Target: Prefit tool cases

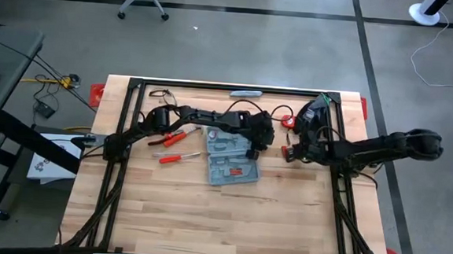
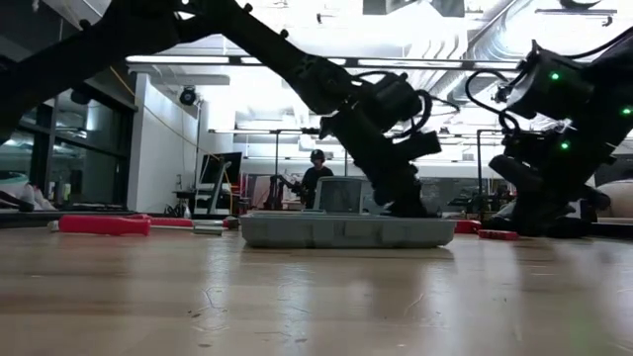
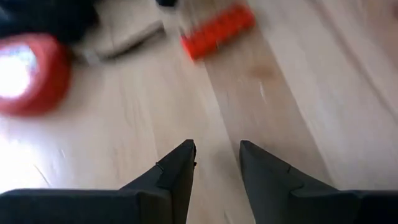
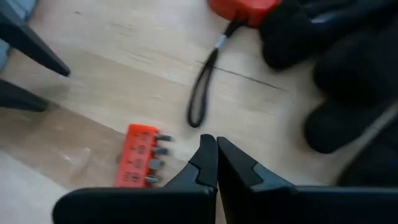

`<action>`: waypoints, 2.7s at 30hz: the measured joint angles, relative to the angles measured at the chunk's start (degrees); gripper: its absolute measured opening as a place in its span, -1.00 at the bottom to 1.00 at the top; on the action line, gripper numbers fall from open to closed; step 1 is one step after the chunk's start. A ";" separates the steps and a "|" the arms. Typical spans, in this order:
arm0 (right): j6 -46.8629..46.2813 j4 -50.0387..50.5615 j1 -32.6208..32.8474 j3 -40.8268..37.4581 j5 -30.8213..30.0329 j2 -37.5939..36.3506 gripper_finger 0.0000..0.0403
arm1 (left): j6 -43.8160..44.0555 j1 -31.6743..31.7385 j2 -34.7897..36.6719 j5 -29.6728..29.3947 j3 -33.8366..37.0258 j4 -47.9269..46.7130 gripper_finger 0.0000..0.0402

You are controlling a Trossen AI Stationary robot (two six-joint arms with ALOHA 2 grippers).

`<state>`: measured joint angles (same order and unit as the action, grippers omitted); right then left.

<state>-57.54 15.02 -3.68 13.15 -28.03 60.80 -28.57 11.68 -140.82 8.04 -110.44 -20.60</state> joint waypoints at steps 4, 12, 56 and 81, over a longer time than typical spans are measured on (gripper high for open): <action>2.40 -1.75 -1.50 0.00 2.04 0.00 -1.00 | 0.76 -0.22 0.29 -0.12 -0.16 -5.48 -0.39; 3.22 -2.18 -3.15 0.00 4.30 0.07 -1.00 | 0.12 -2.30 0.42 -4.45 -0.13 -5.76 -0.39; 9.71 -11.15 -1.38 -0.04 3.04 -0.28 -0.92 | 1.49 -3.45 -0.04 0.15 0.20 4.12 -0.07; 13.04 -11.13 -1.40 0.04 3.23 -12.51 -0.61 | 8.07 -1.21 -0.07 10.20 0.14 11.65 0.20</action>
<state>-44.51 3.89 -5.08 13.19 -24.80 48.29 -20.50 10.47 -140.89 18.24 -110.30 -8.95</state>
